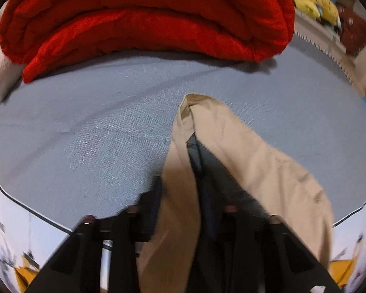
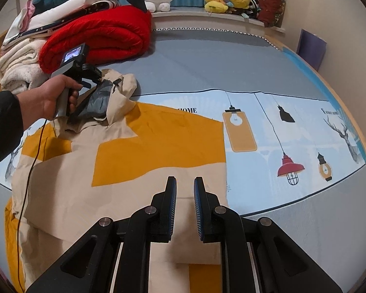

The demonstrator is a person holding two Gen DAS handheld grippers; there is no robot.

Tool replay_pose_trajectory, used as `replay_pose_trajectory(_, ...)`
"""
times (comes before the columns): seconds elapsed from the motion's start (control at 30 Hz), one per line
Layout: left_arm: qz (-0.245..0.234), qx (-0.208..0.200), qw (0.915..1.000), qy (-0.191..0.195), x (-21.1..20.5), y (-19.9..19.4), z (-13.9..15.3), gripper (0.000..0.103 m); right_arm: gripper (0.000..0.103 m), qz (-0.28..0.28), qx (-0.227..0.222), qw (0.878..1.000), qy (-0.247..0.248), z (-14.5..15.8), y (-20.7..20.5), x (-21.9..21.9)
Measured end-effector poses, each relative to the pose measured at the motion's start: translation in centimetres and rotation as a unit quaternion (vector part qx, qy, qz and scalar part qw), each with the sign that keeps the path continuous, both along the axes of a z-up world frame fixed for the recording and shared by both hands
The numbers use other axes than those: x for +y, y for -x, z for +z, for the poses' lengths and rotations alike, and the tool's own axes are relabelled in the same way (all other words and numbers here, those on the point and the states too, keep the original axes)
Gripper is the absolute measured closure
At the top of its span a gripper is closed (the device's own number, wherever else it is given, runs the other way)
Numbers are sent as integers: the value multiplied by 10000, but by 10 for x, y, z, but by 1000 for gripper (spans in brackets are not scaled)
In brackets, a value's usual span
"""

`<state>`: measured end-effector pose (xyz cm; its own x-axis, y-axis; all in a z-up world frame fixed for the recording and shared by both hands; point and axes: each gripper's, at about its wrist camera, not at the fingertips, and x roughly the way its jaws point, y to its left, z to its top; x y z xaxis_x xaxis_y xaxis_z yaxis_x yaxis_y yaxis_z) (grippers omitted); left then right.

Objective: Fold large clothes
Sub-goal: 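Grasp the dark-lined hood with the left tool and fold it over the body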

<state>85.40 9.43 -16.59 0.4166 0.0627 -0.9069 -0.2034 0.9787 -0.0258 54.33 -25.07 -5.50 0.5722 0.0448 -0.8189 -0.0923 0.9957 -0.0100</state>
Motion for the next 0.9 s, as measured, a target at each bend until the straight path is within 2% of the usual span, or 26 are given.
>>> replay_pose_trajectory(0.07,-105,47,9998,-133,0,3,2,101,87,-48,50,10000,30,-2,-3,-1)
replay_pose_trajectory(0.23,-603,-672,9959,-72,-8,48,64,103,87,-124,73,9999,-76,4,-6,-6)
replay_pose_trajectory(0.33,-1195,-1246,9850,-54,-22,109,114,103,87,-152,-89,9997,-162,16,-1,-11)
replay_pose_trajectory(0.4,-1594,-1584,9744,-14,-32,167,144,103,87,-155,-187,9994,-228,23,2,-13)
replay_pose_trajectory(0.5,-1959,-1943,9612,-19,-40,256,172,103,87,-248,-306,9982,-441,32,6,-16)
replay_pose_trajectory(0.6,-2061,-2023,9574,30,-45,338,176,103,87,-361,-421,9950,-836,42,13,-18)
replay_pose_trajectory(0.63,-2042,-1980,9586,121,-44,350,175,103,87,-388,-470,9937,-941,45,16,-17)
replay_pose_trajectory(0.73,-1553,-1493,9735,767,-28,408,152,103,84,-341,-606,9907,-1170,54,24,-10)
replay_pose_trajectory(0.8,-1193,-1171,9811,979,-12,433,135,98,81,-271,-668,9887,-1313,57,28,-3)
replay_pose_trajectory(0.87,-857,-1143,9824,1199,4,449,125,95,77,-177,-717,9855,-1525,60,32,8)
replay_pose_trajectory(0.9,-628,-1189,9808,1414,16,455,116,89,76,-108,-707,9847,-1590,60,33,13)
